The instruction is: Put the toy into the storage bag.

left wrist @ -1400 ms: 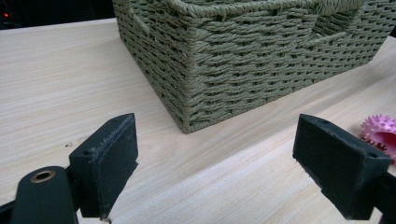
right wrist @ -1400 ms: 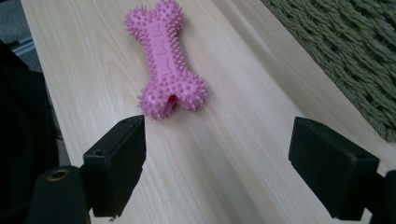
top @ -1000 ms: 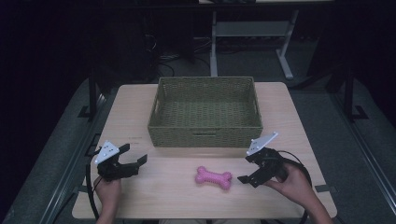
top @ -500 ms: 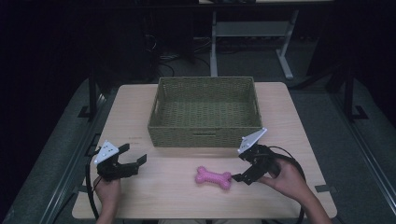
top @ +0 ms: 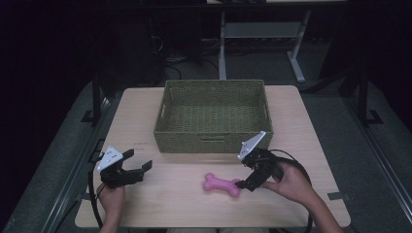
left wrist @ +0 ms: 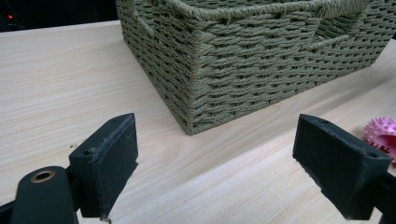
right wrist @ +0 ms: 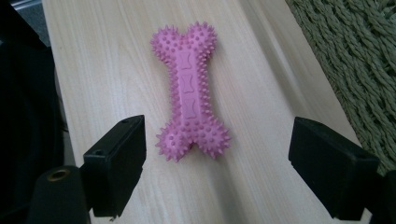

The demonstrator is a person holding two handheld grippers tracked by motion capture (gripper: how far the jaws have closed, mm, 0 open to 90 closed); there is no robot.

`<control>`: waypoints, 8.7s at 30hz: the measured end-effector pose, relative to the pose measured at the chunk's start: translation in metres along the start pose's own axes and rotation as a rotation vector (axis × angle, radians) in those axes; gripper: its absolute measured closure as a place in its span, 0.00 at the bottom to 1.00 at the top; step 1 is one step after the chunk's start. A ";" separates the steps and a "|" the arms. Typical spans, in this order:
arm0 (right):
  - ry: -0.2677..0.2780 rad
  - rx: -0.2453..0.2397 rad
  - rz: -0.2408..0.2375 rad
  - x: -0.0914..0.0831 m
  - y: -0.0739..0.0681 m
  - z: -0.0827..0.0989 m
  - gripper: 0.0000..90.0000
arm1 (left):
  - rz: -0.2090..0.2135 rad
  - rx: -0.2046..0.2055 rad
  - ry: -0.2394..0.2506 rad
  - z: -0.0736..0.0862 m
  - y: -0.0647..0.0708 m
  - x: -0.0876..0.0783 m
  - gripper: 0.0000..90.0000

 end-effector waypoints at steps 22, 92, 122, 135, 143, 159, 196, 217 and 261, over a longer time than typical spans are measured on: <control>-0.098 -0.070 -0.022 0.031 -0.007 -0.025 0.23 | -0.005 -0.006 0.009 0.000 -0.002 -0.001 0.15; -0.156 -0.113 -0.093 0.053 0.001 -0.034 0.64 | -0.008 -0.012 0.011 0.001 -0.005 -0.003 0.15; -0.087 -0.121 -0.091 -0.009 0.029 -0.059 0.65 | -0.015 -0.012 0.008 0.001 -0.007 -0.003 0.15; -0.079 -0.131 -0.071 -0.027 0.035 -0.068 0.65 | -0.011 -0.008 0.003 0.001 -0.006 -0.002 0.15; -0.066 -0.136 -0.073 -0.038 0.040 -0.077 0.65 | -0.011 -0.009 0.004 0.001 -0.007 -0.002 0.15; -0.073 -0.141 -0.059 -0.049 0.051 -0.093 0.65 | -0.013 -0.010 0.007 0.001 -0.007 -0.002 0.15; -0.087 -0.077 -0.049 -0.049 0.104 -0.128 0.65 | -0.013 -0.015 0.003 0.002 -0.007 0.001 0.15; -0.098 -0.010 -0.050 -0.025 0.133 -0.130 0.65 | -0.014 -0.014 0.004 0.002 -0.008 0.002 0.15; -0.124 0.034 -0.092 0.015 0.146 -0.117 0.65 | -0.015 -0.016 0.004 0.002 -0.007 0.001 0.15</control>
Point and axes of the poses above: each handheld gripper's, and its own axes: x roughly forward along the jaws, z roughly out of its underside, y roughly to its right, the point moved 2 cm from there along x, roughly forward along the jaws, and after that the axes turned 7 degrees about x, right-handed, at the moved point
